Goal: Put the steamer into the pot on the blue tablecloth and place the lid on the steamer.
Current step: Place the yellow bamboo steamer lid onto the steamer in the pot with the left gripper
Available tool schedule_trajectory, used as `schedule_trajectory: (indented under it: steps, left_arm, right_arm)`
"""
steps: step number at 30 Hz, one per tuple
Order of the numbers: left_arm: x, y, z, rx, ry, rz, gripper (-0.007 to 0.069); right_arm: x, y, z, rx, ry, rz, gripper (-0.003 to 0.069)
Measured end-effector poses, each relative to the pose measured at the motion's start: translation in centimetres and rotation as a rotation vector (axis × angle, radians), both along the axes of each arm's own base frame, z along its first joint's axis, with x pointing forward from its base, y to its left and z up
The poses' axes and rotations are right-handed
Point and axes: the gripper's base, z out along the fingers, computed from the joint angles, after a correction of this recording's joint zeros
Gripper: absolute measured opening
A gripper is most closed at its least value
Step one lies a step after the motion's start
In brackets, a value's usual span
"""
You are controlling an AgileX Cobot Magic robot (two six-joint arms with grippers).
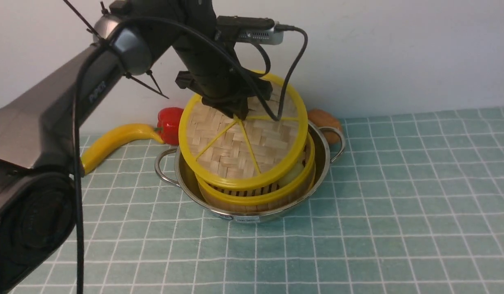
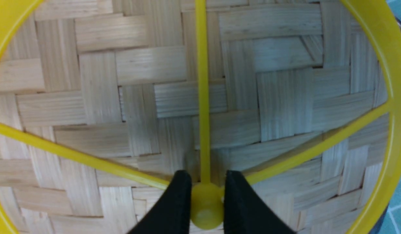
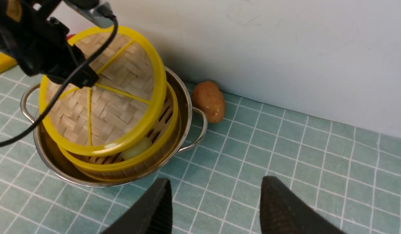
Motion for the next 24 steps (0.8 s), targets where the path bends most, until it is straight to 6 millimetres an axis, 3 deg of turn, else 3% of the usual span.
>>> schedule_trajectory:
  steps: [16, 24]
  left_arm:
    - [0.8, -0.3, -3.0, 0.022, 0.057, -0.002, 0.0116]
    - [0.9, -0.4, -3.2, 0.018, 0.063, -0.004, 0.0116]
  right_arm:
    - [0.0, 0.0, 0.0, 0.000, 0.000, 0.000, 0.0379]
    - [0.0, 0.0, 0.0, 0.000, 0.000, 0.000, 0.0379]
